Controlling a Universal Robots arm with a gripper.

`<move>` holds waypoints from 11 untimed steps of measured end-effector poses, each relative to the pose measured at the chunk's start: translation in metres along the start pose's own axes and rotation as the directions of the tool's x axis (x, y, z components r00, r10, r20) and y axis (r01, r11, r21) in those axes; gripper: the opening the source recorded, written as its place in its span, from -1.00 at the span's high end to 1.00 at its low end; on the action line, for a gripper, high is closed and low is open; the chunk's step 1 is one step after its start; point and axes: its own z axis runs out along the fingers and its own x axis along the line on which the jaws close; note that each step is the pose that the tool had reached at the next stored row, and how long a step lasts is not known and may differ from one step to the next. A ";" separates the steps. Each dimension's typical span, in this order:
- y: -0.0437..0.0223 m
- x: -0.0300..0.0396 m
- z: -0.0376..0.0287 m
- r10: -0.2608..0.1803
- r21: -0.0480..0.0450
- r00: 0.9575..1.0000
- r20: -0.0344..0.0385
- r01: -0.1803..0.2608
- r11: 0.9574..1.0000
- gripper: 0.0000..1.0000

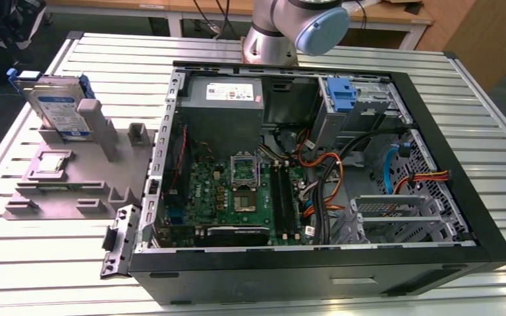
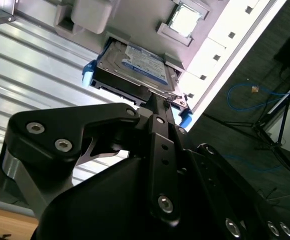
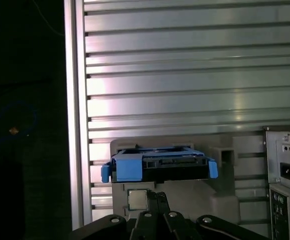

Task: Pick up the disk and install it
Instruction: 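Reach for the disk, then pick up the disk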

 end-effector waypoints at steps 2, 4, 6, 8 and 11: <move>-0.0002 0.0031 0.0014 -0.003 0.000 1.000 -0.001 0.003 1.000 0.80; -0.0004 0.0044 0.0018 -0.004 0.000 1.000 -0.001 0.004 1.000 0.80; -0.0004 0.0044 0.0018 -0.004 0.000 1.000 -0.001 0.004 1.000 0.80; -0.0004 0.0044 0.0018 -0.008 0.000 1.000 -0.001 0.008 1.000 0.80; -0.0004 0.0044 0.0018 -0.008 0.000 1.000 -0.001 0.008 1.000 0.80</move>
